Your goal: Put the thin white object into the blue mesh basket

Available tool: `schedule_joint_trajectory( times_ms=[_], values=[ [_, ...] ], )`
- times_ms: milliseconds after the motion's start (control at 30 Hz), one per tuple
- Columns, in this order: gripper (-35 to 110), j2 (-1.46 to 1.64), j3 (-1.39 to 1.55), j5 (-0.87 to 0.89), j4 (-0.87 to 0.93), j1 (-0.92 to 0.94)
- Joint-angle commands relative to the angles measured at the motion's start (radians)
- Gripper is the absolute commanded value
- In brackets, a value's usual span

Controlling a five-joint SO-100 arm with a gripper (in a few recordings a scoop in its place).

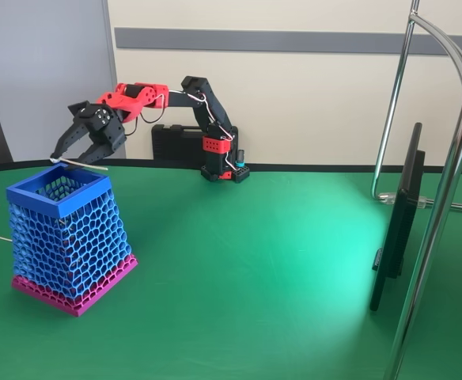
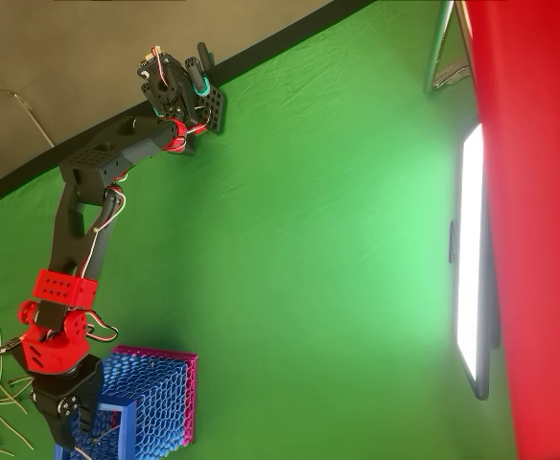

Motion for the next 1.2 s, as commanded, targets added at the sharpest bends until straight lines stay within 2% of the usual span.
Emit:
schedule_joint_trajectory(
  times_ms=[0,200,533,700,900,1067,1167],
  values=[
    [22,0.048,-0.048,-0.014,0.005,-0.014],
    [32,0.066,-0.043,-0.023,0.017,-0.020],
    [28,0.137,-0.040,0.161,0.052,-0.018],
    [29,0.176,-0.074,0.232,0.163,-0.006],
    [29,0.209,-0.101,-0.129,0.166,-0.002],
    [35,0.215,-0.190,-0.454,0.305,0.025],
    [35,0.204,-0.212,-0.592,0.383,0.057]
  ],
)
